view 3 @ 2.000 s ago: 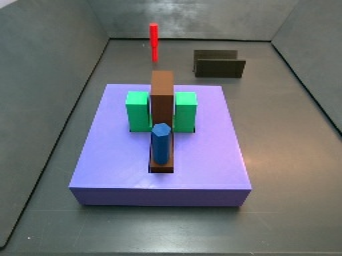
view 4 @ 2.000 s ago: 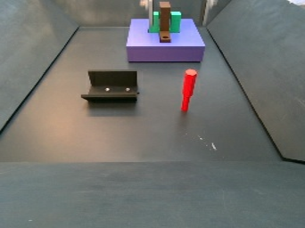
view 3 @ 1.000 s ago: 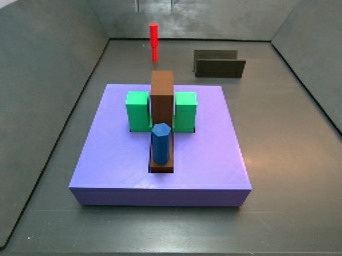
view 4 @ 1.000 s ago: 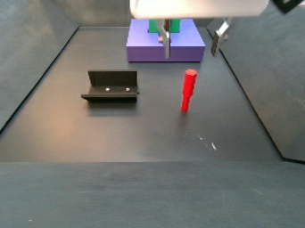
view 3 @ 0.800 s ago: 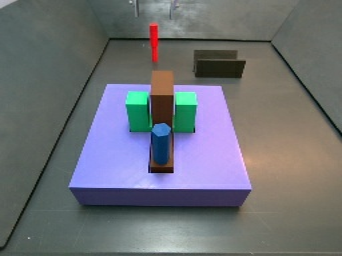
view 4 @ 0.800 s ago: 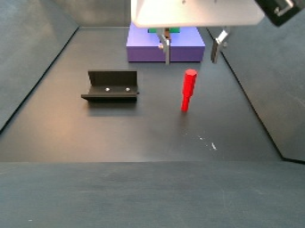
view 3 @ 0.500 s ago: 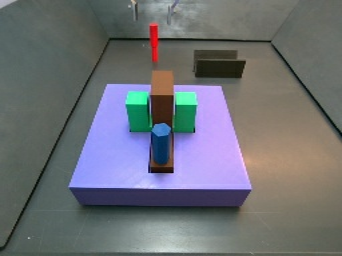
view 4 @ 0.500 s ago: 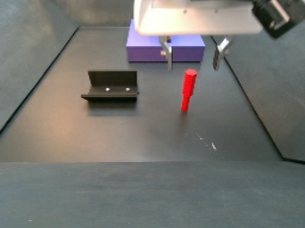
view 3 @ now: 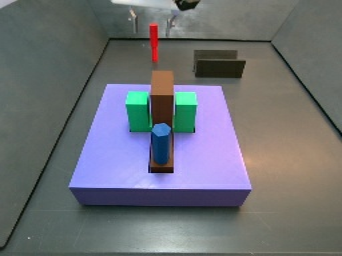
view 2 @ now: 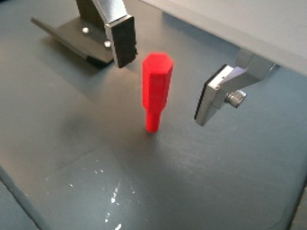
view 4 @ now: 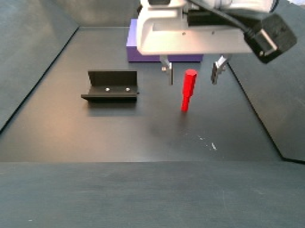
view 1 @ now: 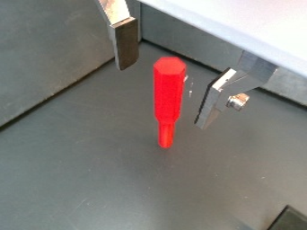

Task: Pick up the red object. Move up. Move to above the board. Insert the red object.
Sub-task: Pick up the red object.

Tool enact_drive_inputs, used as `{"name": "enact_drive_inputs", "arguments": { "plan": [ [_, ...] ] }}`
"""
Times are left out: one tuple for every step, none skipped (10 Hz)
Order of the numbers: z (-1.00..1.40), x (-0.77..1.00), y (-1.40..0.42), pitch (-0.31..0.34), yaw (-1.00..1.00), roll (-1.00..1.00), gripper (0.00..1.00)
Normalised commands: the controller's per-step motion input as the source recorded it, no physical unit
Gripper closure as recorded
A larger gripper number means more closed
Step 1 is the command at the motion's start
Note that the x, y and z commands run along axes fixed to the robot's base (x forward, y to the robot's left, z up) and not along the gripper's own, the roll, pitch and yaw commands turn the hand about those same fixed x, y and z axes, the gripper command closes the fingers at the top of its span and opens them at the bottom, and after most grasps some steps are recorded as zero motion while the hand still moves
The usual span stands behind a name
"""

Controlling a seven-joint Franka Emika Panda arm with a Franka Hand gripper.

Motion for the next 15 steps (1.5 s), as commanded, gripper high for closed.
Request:
{"name": "enact_drive_inputs", "arguments": {
  "plan": [
    [-0.24, -0.04, 0.11, -0.013, 0.06, 0.00, 0.00],
    [-0.11, 0.00, 0.03, -0.026, 0.23, 0.00, 0.00],
    [-0.04, 0.00, 0.00, -0.019, 0.27, 0.00, 0.00],
    [0.00, -0.01, 0.00, -0.011, 0.13, 0.00, 0.00],
    [0.00, 0.00, 0.00, -0.001, 0.07, 0.00, 0.00],
    [0.00, 0.00, 0.00, 0.000, 0.00, -0.03, 0.00],
    [0.00, 0.00, 0.00, 0.000, 0.00, -0.03, 0.00],
    [0.00, 0.00, 0.00, 0.000, 0.00, 0.00, 0.00],
    [0.00, 0.00, 0.00, 0.000, 0.00, 0.00, 1.00],
    [0.00, 0.00, 0.00, 0.000, 0.00, 0.00, 1.00],
    [0.00, 0.00, 0.00, 0.000, 0.00, 0.00, 1.00],
    [0.00, 0.00, 0.00, 0.000, 0.00, 0.00, 1.00],
    [0.00, 0.00, 0.00, 0.000, 0.00, 0.00, 1.00],
    [0.00, 0.00, 0.00, 0.000, 0.00, 0.00, 1.00],
    [0.00, 0.00, 0.00, 0.000, 0.00, 0.00, 1.00]
  ]
}}
